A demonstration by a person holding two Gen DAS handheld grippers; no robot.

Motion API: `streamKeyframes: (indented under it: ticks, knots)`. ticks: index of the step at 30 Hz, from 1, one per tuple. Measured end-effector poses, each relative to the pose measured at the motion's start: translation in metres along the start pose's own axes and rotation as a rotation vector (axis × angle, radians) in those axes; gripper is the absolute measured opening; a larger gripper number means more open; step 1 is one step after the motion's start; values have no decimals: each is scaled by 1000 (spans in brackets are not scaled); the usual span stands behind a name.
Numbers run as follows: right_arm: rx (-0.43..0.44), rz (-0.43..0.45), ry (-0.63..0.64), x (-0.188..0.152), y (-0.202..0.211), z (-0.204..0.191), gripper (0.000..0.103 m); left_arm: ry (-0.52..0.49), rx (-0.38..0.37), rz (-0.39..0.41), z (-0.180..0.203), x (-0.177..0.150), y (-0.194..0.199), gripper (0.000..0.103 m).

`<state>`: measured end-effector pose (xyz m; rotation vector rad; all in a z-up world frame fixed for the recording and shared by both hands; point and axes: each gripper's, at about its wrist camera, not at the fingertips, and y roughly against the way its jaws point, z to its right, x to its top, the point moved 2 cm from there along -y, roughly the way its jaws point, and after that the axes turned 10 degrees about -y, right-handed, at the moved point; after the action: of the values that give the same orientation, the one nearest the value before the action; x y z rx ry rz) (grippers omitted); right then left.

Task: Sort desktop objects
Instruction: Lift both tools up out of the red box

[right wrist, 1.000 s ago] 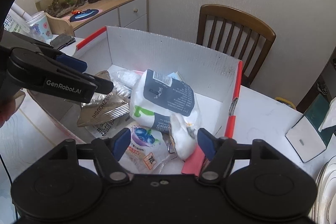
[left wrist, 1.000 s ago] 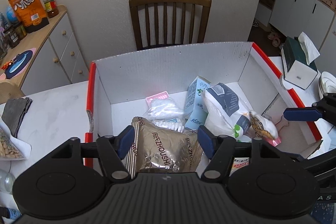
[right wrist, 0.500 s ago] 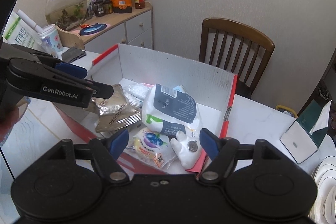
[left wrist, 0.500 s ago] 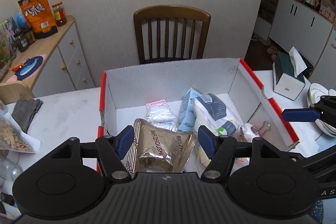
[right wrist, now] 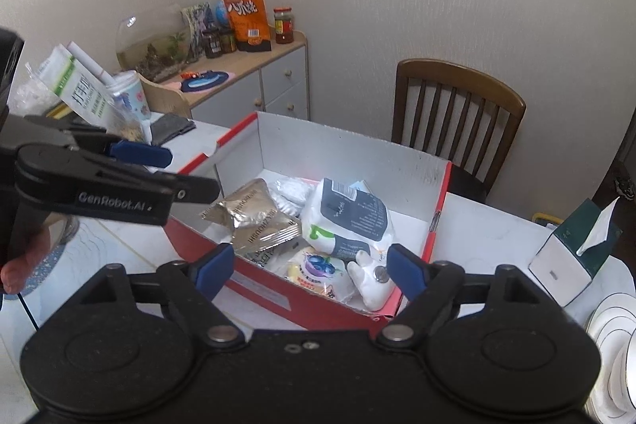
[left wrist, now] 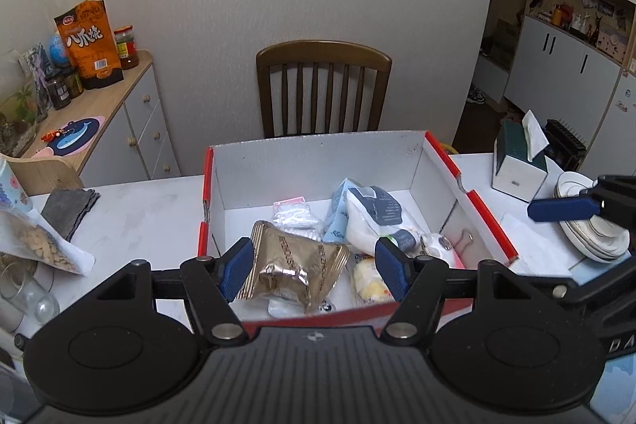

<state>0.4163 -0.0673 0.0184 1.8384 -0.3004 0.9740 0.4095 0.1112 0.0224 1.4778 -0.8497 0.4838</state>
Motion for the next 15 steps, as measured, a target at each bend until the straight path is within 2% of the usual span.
streamKeyframes:
  ticks: [2, 4, 6, 8, 15]
  knots:
    - [7, 12, -4, -1, 6, 0, 87, -6, 6, 4, 2, -4, 6, 82]
    - [16, 24, -11, -2, 11, 0, 88, -20, 21, 6, 4, -7, 12, 83]
    - [22, 34, -15, -4, 16, 0, 91, -26, 29, 2, 6, -10, 16, 89]
    - [31, 43, -12, -6, 22, -1, 94, -24, 22, 2, 8, -13, 22, 102]
    - [45, 58, -19, -13, 39, -5, 96, -19, 15, 23, 14, -22, 43, 103]
